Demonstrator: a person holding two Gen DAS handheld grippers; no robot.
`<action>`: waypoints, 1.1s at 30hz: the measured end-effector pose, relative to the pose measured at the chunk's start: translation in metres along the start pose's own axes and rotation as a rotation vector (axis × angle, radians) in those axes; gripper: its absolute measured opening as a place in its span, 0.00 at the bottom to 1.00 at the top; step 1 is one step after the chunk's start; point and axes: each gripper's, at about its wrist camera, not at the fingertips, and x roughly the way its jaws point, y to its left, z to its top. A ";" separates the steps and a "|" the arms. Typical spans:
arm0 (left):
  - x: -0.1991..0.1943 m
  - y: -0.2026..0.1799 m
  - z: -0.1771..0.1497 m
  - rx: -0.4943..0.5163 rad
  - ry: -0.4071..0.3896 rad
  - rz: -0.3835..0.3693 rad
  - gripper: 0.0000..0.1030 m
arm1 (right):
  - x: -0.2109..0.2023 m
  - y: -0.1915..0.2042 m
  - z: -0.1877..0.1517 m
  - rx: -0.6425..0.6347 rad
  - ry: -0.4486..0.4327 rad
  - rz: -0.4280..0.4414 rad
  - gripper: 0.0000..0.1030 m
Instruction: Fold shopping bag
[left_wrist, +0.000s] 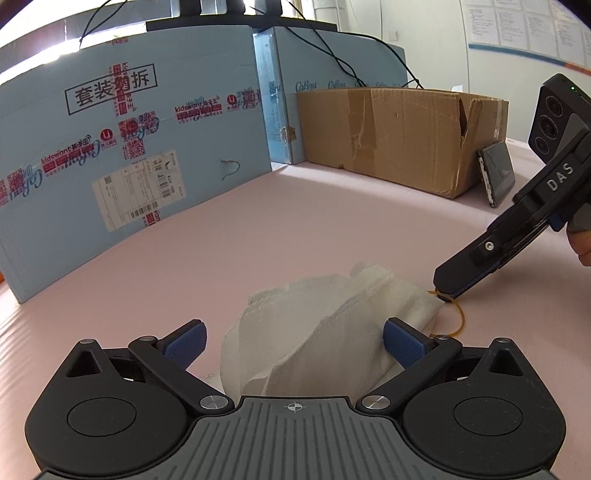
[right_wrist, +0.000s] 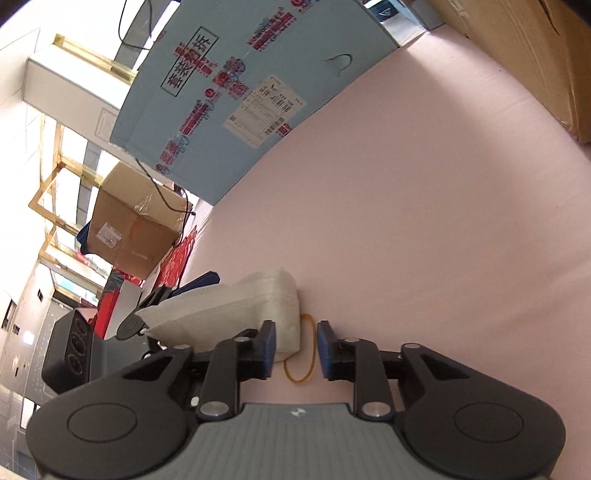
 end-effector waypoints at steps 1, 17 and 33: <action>0.001 0.000 0.000 -0.005 0.001 -0.002 1.00 | 0.000 0.003 -0.001 -0.023 0.003 -0.011 0.36; 0.009 0.020 0.001 -0.174 0.011 -0.052 1.00 | -0.007 0.020 -0.014 -0.248 -0.041 -0.114 0.00; 0.010 0.008 0.000 -0.096 0.021 -0.028 1.00 | 0.009 -0.020 -0.002 0.177 -0.056 0.153 0.09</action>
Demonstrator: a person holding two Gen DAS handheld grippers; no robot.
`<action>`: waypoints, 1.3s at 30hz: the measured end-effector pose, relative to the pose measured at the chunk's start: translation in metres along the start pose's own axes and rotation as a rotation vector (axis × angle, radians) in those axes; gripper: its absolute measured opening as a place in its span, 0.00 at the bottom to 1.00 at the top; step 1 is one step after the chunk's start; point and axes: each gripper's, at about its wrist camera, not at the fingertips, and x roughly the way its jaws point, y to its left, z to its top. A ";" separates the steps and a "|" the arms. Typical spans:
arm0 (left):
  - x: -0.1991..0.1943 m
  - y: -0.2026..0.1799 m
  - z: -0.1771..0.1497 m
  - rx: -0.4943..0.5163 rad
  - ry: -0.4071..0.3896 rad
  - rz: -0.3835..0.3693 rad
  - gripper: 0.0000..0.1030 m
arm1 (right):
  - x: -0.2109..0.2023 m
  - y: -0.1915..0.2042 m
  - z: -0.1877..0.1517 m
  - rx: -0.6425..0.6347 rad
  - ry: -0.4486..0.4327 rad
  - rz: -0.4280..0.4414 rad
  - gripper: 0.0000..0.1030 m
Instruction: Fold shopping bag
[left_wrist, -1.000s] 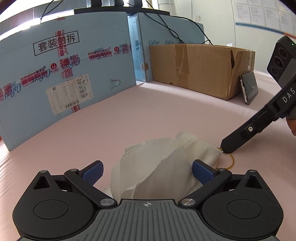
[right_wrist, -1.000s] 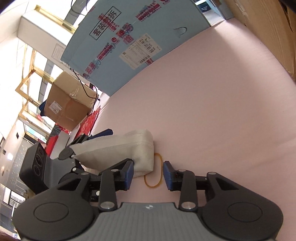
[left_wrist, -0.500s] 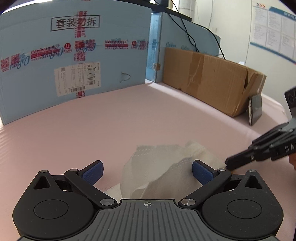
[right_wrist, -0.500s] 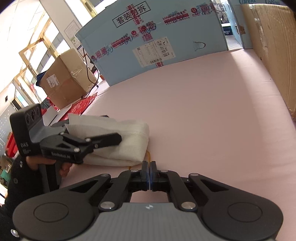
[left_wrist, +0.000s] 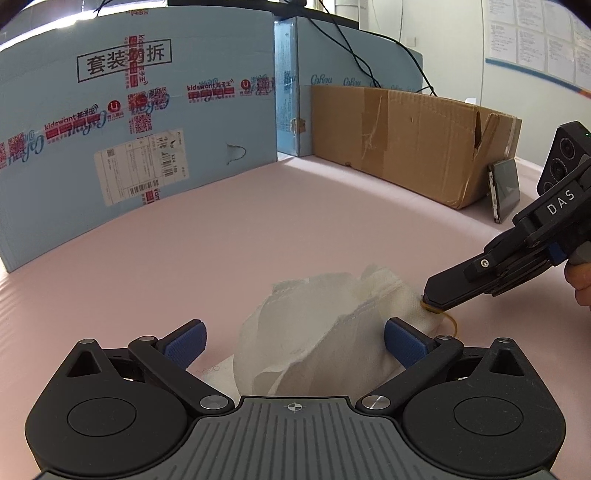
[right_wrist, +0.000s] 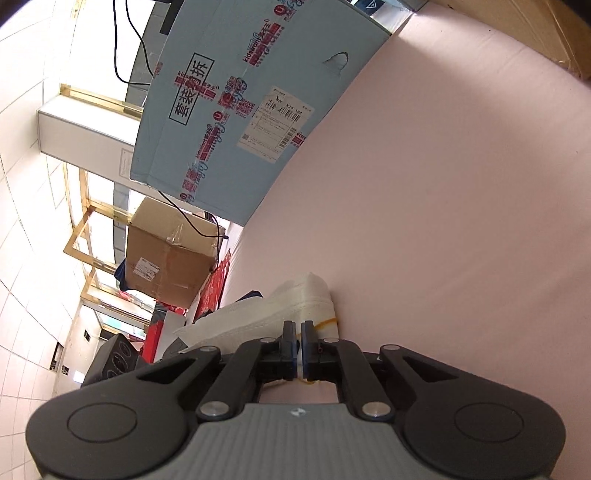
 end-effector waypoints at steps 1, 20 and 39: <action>0.000 0.000 0.000 0.000 0.000 -0.001 1.00 | 0.001 0.002 0.001 -0.010 0.008 -0.008 0.12; 0.004 0.000 -0.001 -0.012 0.019 0.001 1.00 | 0.025 0.014 0.022 -0.062 -0.006 -0.015 0.01; 0.005 -0.013 -0.004 0.049 0.010 0.041 1.00 | 0.124 0.096 0.046 -0.460 0.400 -0.133 0.34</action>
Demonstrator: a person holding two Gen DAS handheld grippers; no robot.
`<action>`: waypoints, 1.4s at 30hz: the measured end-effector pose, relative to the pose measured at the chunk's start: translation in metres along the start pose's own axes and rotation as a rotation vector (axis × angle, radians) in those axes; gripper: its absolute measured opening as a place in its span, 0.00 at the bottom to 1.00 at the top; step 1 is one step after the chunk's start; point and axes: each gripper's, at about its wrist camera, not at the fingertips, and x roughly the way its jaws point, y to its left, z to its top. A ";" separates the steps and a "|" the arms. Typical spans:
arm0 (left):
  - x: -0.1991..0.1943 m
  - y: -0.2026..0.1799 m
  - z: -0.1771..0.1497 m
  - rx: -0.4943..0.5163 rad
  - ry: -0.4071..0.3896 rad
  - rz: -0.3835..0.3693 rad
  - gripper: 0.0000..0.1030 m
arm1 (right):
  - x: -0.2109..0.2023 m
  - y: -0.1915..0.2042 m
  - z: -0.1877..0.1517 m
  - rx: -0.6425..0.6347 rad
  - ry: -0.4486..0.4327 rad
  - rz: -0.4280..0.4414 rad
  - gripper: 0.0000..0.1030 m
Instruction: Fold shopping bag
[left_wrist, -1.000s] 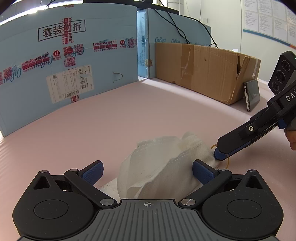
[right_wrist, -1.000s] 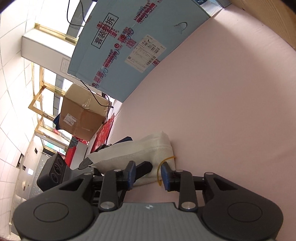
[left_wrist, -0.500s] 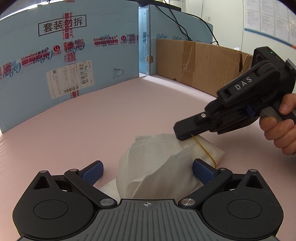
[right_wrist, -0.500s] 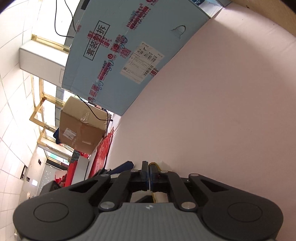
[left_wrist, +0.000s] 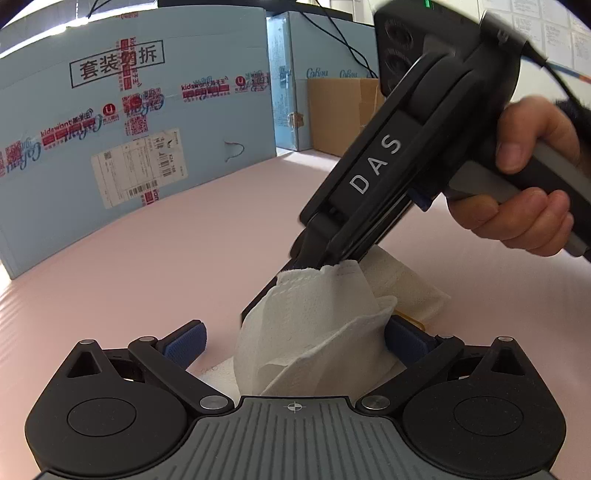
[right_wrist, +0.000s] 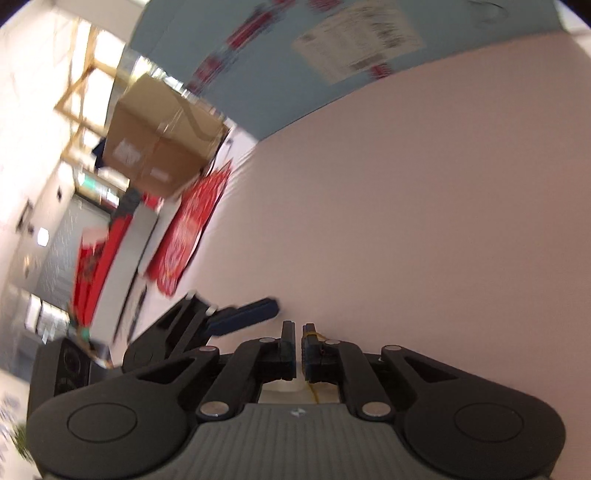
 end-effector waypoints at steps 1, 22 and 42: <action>-0.001 -0.002 0.000 0.010 -0.003 0.007 1.00 | 0.002 0.016 0.002 -0.071 0.032 -0.035 0.40; 0.004 0.005 -0.001 -0.048 0.000 -0.041 1.00 | -0.089 -0.011 -0.006 -0.070 -0.035 -0.131 0.62; -0.061 -0.049 0.006 0.113 -0.185 0.539 1.00 | -0.066 -0.060 -0.110 0.031 -0.291 0.100 0.18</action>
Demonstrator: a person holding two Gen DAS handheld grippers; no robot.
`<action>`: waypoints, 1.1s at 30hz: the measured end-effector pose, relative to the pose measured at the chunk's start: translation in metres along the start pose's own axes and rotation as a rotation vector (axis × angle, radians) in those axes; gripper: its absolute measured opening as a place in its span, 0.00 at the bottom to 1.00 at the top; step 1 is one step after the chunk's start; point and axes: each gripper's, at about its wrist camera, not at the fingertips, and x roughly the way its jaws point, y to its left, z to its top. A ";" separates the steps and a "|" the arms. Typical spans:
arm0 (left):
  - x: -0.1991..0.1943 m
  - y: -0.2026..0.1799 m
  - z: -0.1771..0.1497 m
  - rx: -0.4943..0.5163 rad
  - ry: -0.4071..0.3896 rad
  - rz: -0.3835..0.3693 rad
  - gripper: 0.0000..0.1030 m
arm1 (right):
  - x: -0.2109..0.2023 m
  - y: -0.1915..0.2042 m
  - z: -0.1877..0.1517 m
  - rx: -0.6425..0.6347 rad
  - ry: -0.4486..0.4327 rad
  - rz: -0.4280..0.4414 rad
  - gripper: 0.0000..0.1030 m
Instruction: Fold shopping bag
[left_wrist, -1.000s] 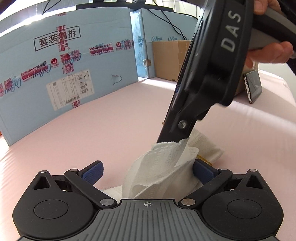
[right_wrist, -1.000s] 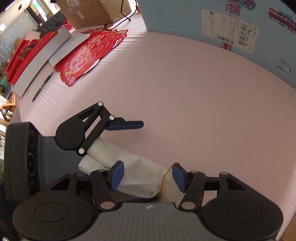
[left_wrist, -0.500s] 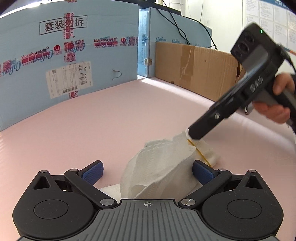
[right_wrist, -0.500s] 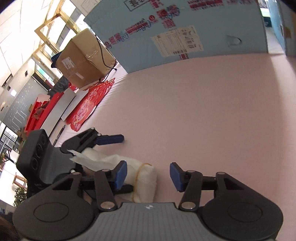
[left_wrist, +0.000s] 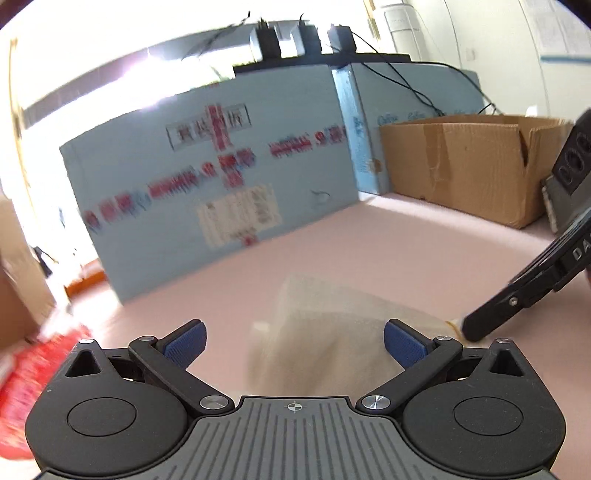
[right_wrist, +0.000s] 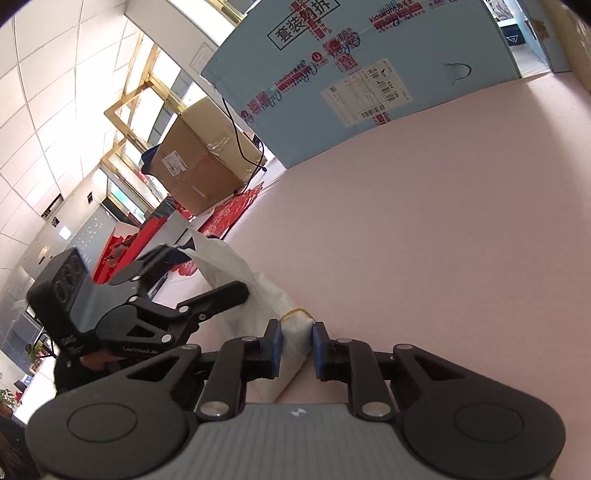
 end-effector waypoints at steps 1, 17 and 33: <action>-0.012 -0.007 0.004 0.043 -0.051 0.077 1.00 | 0.000 -0.001 0.000 0.005 0.001 -0.003 0.18; -0.007 -0.039 -0.008 -0.034 0.094 -0.271 0.61 | 0.000 0.002 -0.005 -0.019 -0.017 -0.014 0.19; -0.007 -0.082 0.000 0.344 0.168 -0.049 0.89 | 0.004 0.039 -0.021 -0.310 -0.041 -0.178 0.23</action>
